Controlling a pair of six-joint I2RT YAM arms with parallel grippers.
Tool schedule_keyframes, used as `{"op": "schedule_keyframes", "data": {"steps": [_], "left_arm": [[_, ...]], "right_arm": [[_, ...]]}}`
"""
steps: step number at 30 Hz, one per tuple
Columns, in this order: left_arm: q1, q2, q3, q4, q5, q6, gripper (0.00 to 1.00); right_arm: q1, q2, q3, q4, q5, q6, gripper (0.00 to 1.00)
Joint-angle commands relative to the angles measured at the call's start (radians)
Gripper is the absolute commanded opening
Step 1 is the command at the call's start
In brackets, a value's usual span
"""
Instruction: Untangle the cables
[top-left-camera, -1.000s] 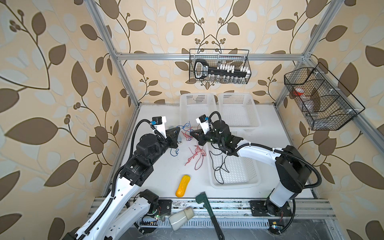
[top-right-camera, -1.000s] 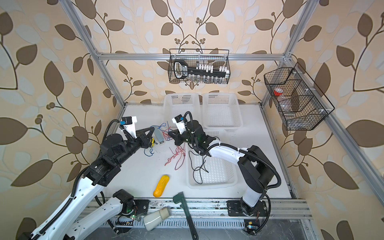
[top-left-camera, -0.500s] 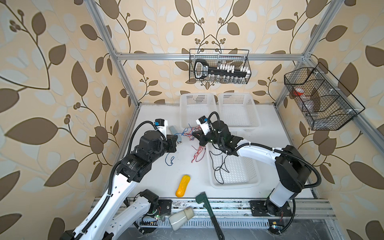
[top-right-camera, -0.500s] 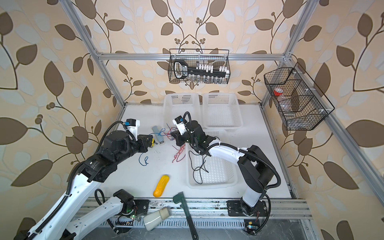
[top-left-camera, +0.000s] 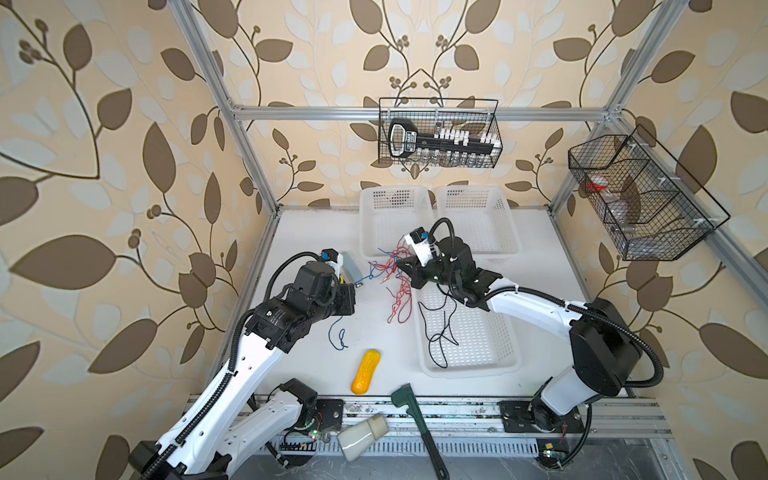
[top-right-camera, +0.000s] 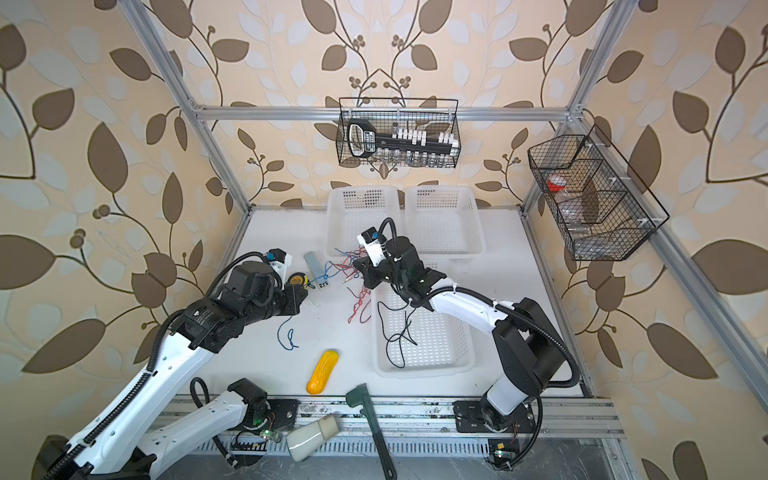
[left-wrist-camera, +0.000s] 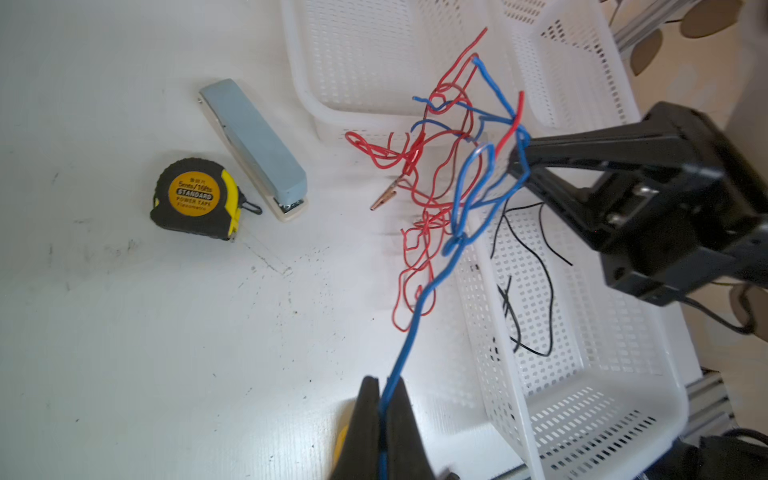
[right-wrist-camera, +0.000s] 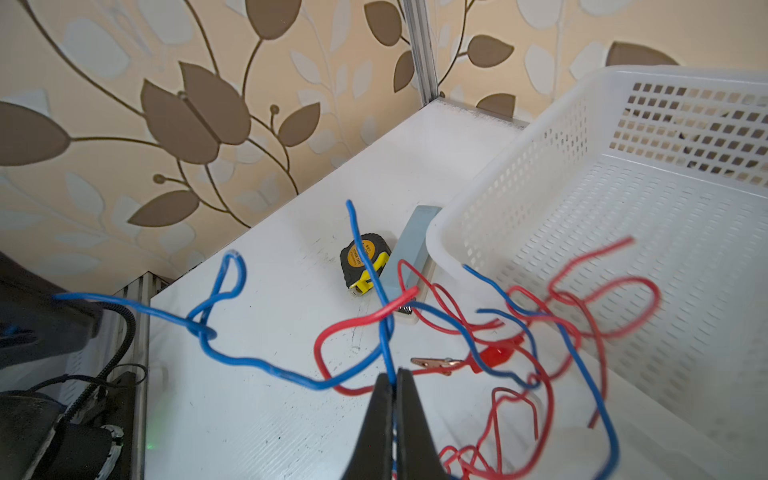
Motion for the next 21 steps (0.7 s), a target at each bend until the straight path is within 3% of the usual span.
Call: {"op": "schedule_keyframes", "data": {"steps": [1, 6, 12, 14, 18, 21], "left_arm": [[-0.006, -0.03, 0.008, -0.143, -0.211, -0.069, 0.0], [-0.006, -0.116, 0.002, -0.135, -0.4, -0.129, 0.0], [-0.006, -0.169, 0.01, -0.113, -0.464, -0.114, 0.0], [-0.006, -0.154, 0.024, -0.106, -0.406, -0.067, 0.0], [-0.006, -0.135, -0.01, 0.013, -0.157, 0.032, 0.0], [-0.006, -0.108, -0.026, 0.067, -0.038, 0.062, 0.0]], "right_arm": [[-0.048, -0.034, -0.032, 0.041, 0.024, 0.033, 0.0], [-0.065, -0.038, -0.056, 0.055, 0.017, 0.05, 0.0], [-0.079, -0.038, -0.064, 0.052, 0.068, 0.084, 0.0], [-0.088, -0.036, -0.062, 0.051, 0.06, 0.087, 0.0], [-0.077, -0.031, -0.044, 0.06, 0.029, 0.064, 0.0], [-0.054, -0.013, 0.0, 0.035, 0.022, 0.03, 0.0]]}}
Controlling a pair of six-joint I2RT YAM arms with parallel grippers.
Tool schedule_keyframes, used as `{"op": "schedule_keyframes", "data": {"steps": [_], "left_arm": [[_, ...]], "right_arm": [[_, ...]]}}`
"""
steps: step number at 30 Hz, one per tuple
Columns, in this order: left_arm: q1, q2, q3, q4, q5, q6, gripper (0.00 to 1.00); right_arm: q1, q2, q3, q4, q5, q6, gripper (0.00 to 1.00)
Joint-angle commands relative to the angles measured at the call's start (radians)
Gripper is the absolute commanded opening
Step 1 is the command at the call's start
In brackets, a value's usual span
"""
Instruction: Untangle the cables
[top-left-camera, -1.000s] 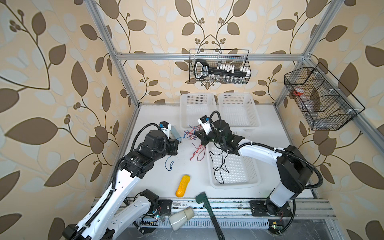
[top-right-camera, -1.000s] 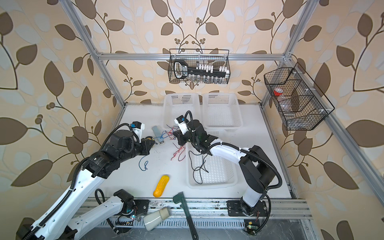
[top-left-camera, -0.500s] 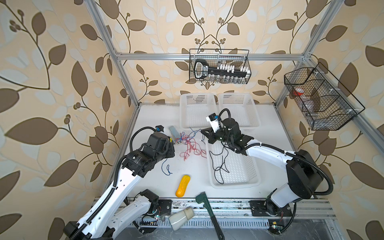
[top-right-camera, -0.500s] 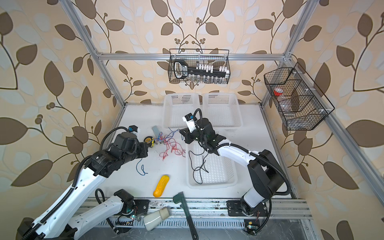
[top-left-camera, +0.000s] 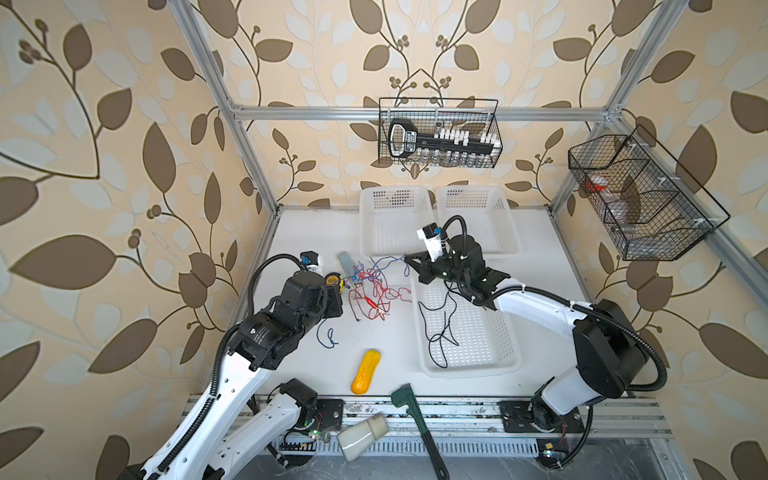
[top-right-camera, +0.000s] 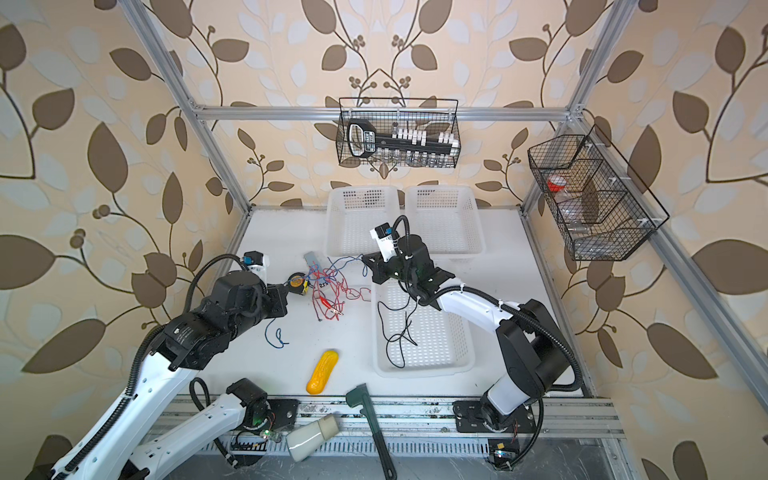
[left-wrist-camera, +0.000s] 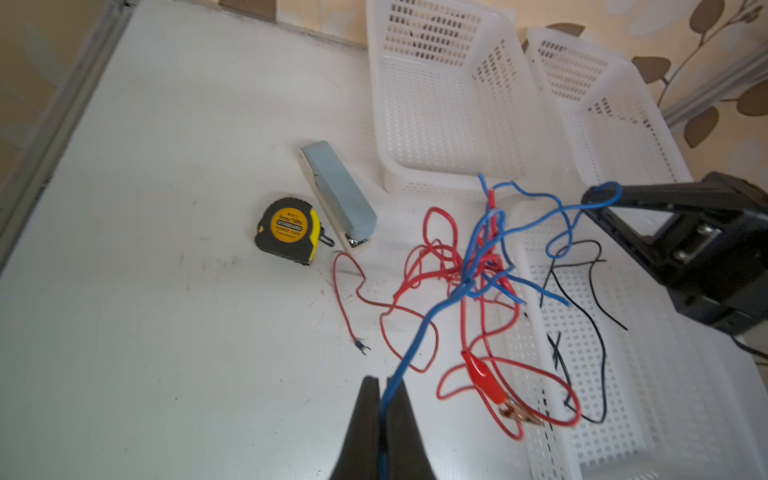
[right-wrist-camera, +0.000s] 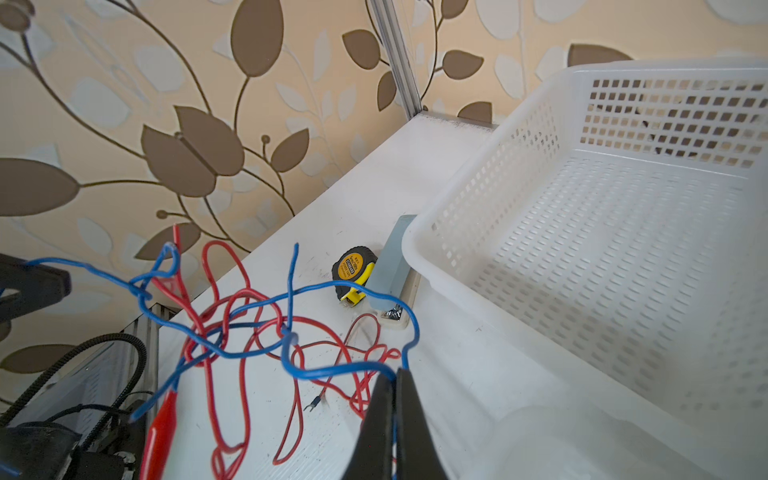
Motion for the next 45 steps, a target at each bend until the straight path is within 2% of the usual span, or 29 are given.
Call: {"op": "schedule_keyframes", "data": {"steps": [1, 10, 13, 16, 19, 24, 30, 34, 39, 45], "left_arm": [[0.005, 0.021, -0.01, 0.063, 0.133, 0.075, 0.0], [0.002, 0.084, -0.031, 0.107, 0.255, 0.12, 0.0], [0.002, 0.1, -0.035, 0.124, 0.272, 0.128, 0.0], [0.002, 0.101, -0.031, 0.115, 0.264, 0.138, 0.0], [0.002, 0.074, -0.025, 0.102, 0.231, 0.146, 0.0], [0.002, 0.007, -0.008, 0.083, 0.109, 0.15, 0.0], [0.002, -0.091, 0.016, 0.155, 0.045, 0.14, 0.0], [0.002, -0.1, 0.042, 0.226, -0.04, 0.126, 0.0], [0.003, -0.001, 0.085, 0.342, -0.112, 0.136, 0.0], [0.017, 0.32, 0.241, 0.418, -0.112, 0.183, 0.0]], "right_arm": [[0.008, 0.015, 0.059, -0.034, 0.05, -0.05, 0.0], [0.083, 0.078, 0.206, -0.118, -0.023, -0.148, 0.0], [0.101, 0.091, 0.246, -0.125, -0.013, -0.149, 0.0], [0.1, 0.107, 0.263, -0.137, 0.068, -0.124, 0.0], [0.063, 0.121, 0.256, -0.15, 0.113, -0.072, 0.0], [-0.015, 0.143, 0.224, -0.13, 0.029, -0.001, 0.0], [-0.017, 0.151, 0.135, -0.104, -0.017, -0.01, 0.0], [0.002, 0.12, 0.055, -0.039, -0.043, -0.003, 0.0], [0.035, 0.074, -0.016, -0.022, -0.014, -0.01, 0.0], [0.068, -0.009, -0.138, 0.082, 0.024, 0.056, 0.0]]}}
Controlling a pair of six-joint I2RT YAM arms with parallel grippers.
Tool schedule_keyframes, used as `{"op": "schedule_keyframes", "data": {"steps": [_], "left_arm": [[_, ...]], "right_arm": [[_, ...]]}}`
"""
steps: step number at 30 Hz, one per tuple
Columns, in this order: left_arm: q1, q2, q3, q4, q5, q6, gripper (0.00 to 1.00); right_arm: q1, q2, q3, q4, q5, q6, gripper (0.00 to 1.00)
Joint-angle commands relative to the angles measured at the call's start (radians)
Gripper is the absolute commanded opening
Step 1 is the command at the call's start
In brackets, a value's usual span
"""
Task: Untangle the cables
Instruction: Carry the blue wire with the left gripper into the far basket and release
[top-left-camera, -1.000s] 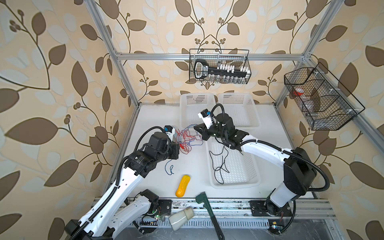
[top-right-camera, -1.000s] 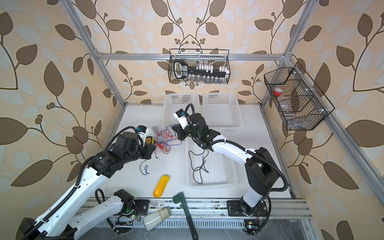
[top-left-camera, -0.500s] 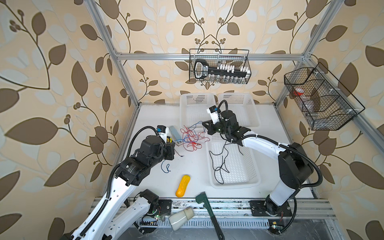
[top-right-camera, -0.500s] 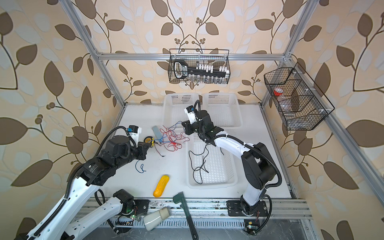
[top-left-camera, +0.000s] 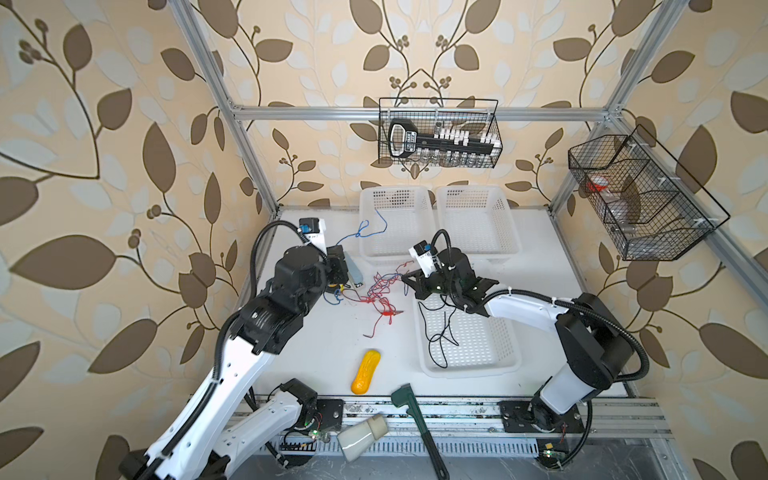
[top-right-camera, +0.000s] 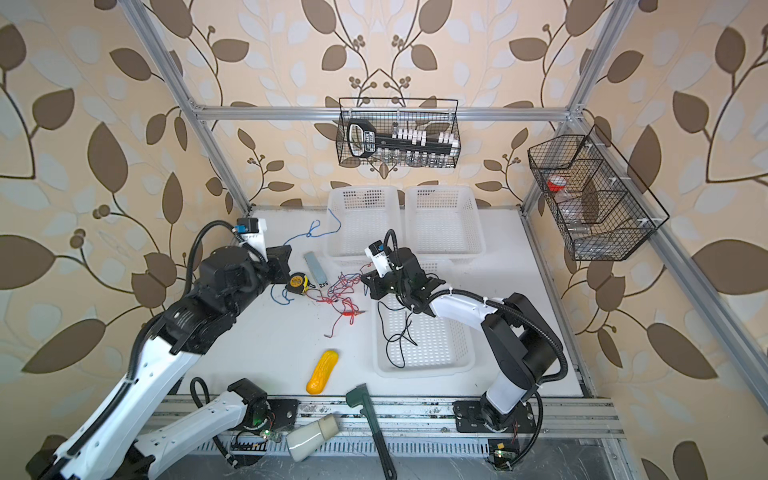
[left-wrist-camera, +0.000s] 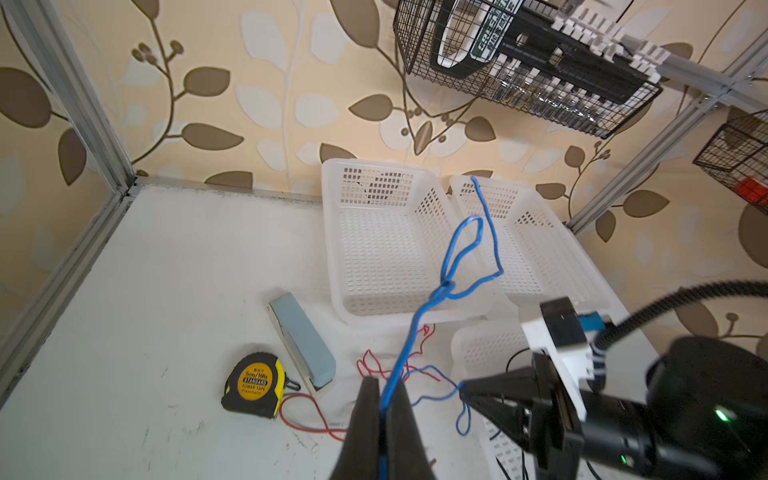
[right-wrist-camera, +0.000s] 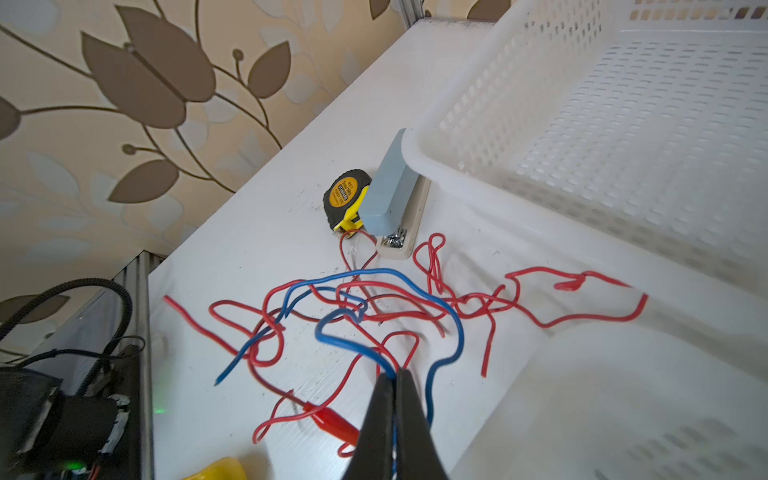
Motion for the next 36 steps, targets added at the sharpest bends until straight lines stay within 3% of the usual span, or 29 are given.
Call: {"op": "schedule_keyframes", "data": {"steps": [1, 12, 22, 28, 29, 31, 33, 36], "left_arm": [[0.024, 0.167, 0.077, 0.112, -0.019, 0.044, 0.0], [0.111, 0.58, 0.251, 0.286, 0.088, 0.056, 0.0], [0.128, 0.873, 0.385, 0.419, 0.189, 0.114, 0.0], [0.128, 1.002, 0.517, 0.339, 0.224, 0.112, 0.0], [0.128, 1.022, 0.544, 0.305, 0.222, 0.109, 0.02], [0.128, 1.049, 0.587, 0.259, 0.228, 0.108, 0.3], [0.13, 1.055, 0.592, 0.254, 0.229, 0.105, 0.47], [0.13, 1.042, 0.579, 0.273, 0.242, 0.108, 0.56]], "right_arm": [[0.019, -0.066, -0.056, 0.085, 0.037, 0.041, 0.0], [0.065, -0.232, -0.162, 0.111, 0.1, 0.046, 0.0], [0.085, -0.328, -0.222, 0.134, 0.137, 0.04, 0.0], [0.095, -0.349, -0.23, 0.119, 0.143, 0.038, 0.0], [0.098, -0.351, -0.23, 0.118, 0.145, 0.037, 0.0], [0.1, -0.354, -0.228, 0.115, 0.15, 0.037, 0.0], [0.102, -0.355, -0.227, 0.116, 0.153, 0.035, 0.0], [0.104, -0.35, -0.219, 0.11, 0.164, 0.035, 0.0]]}}
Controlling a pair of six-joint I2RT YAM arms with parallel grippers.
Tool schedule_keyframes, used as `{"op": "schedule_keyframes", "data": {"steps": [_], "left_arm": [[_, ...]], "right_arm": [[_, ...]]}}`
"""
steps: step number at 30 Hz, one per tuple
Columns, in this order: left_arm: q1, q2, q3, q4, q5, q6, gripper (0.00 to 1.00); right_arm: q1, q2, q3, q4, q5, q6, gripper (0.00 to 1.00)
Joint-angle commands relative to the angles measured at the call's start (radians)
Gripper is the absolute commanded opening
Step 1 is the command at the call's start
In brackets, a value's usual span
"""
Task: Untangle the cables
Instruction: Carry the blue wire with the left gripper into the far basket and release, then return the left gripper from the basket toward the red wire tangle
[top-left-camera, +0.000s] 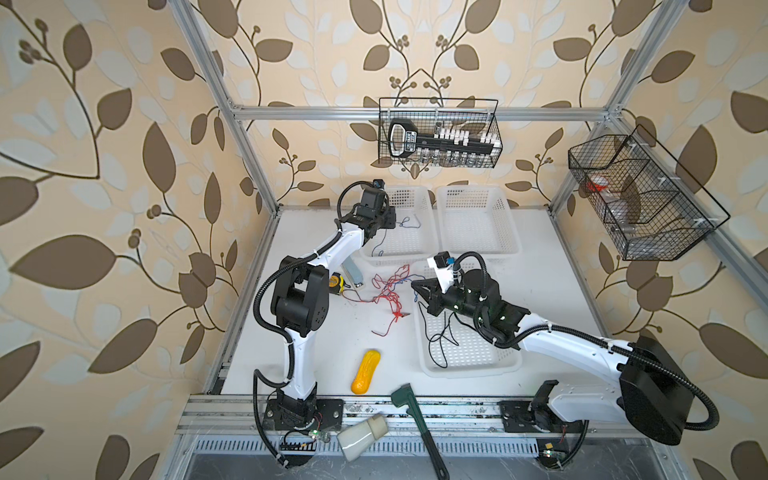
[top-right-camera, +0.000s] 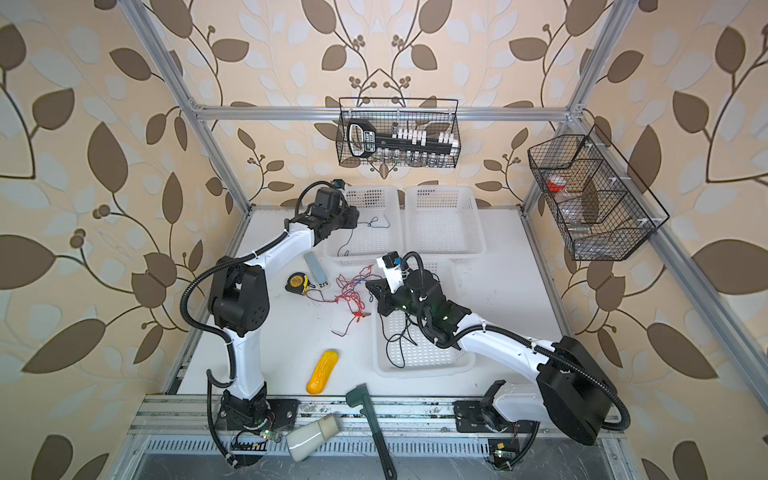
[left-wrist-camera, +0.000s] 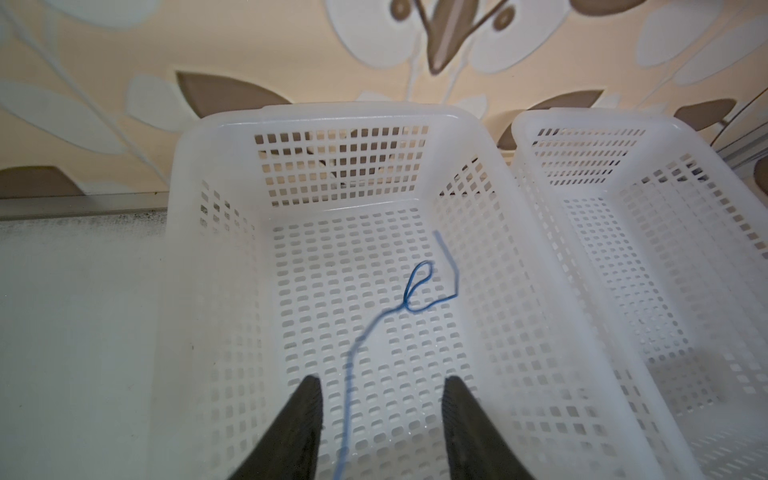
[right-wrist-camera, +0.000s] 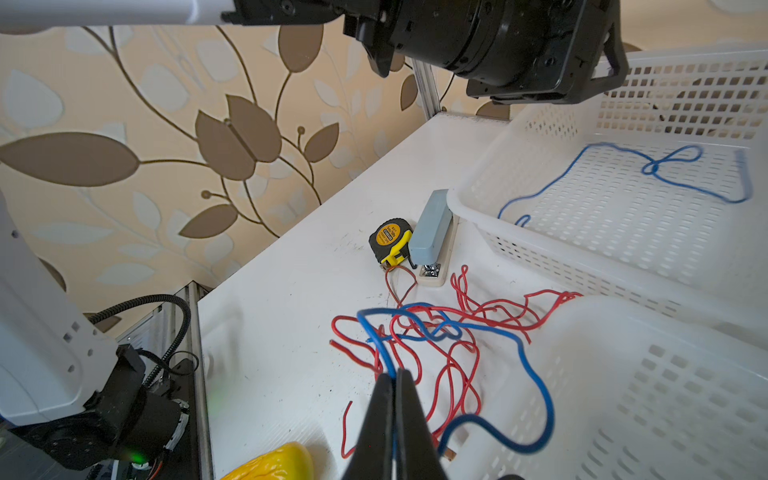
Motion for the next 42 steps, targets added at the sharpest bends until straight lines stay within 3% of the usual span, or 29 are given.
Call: {"op": "schedule_keyframes", "data": {"steps": [1, 5, 9, 10, 20, 31, 36, 42], "left_arm": [[0.011, -0.024, 0.026, -0.01, 0.034, 0.008, 0.6], [0.011, -0.068, 0.005, 0.001, 0.067, 0.012, 0.74], [0.011, -0.164, -0.07, 0.017, 0.094, 0.013, 0.97], [0.011, -0.201, -0.101, 0.023, 0.093, 0.011, 0.99], [0.011, -0.582, -0.502, 0.121, 0.0, -0.063, 0.99], [0.01, -0.9, -0.777, 0.063, 0.117, -0.111, 0.95], [0.009, -1.02, -0.852, 0.0, 0.124, -0.11, 0.92], [0.009, -1.153, -0.979, 0.048, 0.136, -0.124, 0.87]], "right_arm": [[0.007, -0.016, 0.003, 0.009, 0.029, -0.004, 0.0], [0.007, -0.008, 0.014, -0.005, 0.085, 0.022, 0.0], [0.005, 0.019, 0.05, -0.044, 0.124, 0.041, 0.0], [0.005, 0.028, 0.061, -0.052, 0.122, 0.043, 0.0], [-0.009, 0.11, 0.191, -0.163, 0.11, 0.044, 0.0], [-0.03, 0.197, 0.372, -0.302, 0.107, 0.032, 0.0], [-0.035, 0.234, 0.427, -0.337, 0.1, 0.042, 0.0], [-0.049, 0.272, 0.475, -0.356, 0.073, 0.065, 0.0]]}}
